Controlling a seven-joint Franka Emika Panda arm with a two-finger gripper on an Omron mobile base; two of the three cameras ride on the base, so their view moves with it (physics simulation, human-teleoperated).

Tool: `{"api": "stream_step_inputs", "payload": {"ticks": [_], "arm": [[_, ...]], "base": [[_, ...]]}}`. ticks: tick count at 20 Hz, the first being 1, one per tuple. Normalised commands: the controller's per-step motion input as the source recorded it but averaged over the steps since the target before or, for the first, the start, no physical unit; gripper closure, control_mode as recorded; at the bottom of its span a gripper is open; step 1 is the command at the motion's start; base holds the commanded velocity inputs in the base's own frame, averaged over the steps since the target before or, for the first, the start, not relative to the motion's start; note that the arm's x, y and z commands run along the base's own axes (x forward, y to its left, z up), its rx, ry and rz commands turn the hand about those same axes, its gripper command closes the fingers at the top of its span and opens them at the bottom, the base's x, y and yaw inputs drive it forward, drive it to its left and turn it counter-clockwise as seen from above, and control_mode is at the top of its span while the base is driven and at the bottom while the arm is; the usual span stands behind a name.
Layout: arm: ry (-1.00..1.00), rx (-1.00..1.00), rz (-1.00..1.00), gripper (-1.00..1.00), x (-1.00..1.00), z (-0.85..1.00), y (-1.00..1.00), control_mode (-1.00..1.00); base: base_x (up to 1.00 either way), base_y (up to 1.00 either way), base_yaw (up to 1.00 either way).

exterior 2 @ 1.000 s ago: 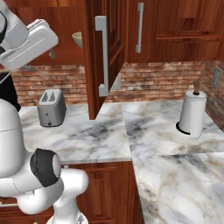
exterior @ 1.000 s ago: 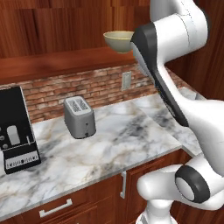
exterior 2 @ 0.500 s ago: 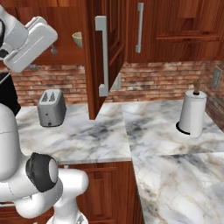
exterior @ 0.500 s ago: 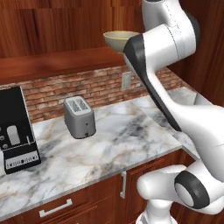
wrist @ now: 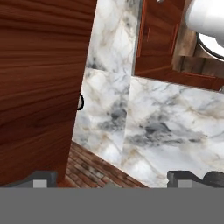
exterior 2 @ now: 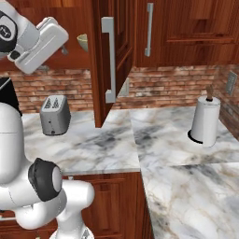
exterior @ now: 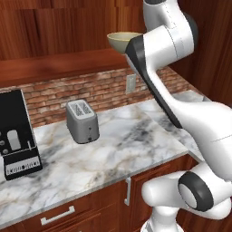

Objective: Move the bowls from the cabinet to the plates on the dining table.

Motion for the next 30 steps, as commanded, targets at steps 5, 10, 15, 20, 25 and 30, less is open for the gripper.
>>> {"api": "stream_step_inputs", "payload": {"ticks": [5,10,15,20,25,30], "arm": [[-0.01,-0.02,0.0,-1.0,0.39,0.0,0.0,-1.0],[-0.04,-0.07,0.01,-1.0,0.21,0.0,-0.01,-1.0],[-0.04,-0.07,0.02,-1.0,0.22,0.0,-0.02,-1.0],[-0.01,-0.01,0.06,-1.0,0.25,0.0,-0.06,-1.0],[0.0,0.0,0.09,-1.0,0.33,0.0,-0.11,-1.0],[0.0,0.0,0.03,-1.0,0.33,0.0,-0.01,-1.0]], "base": [[0.0,0.0,0.0],[0.0,0.0,0.0],[0.0,0.0,0.0],[0.0,0.0,0.0],[0.0,0.0,0.0],[0.0,0.0,0.0]]}}
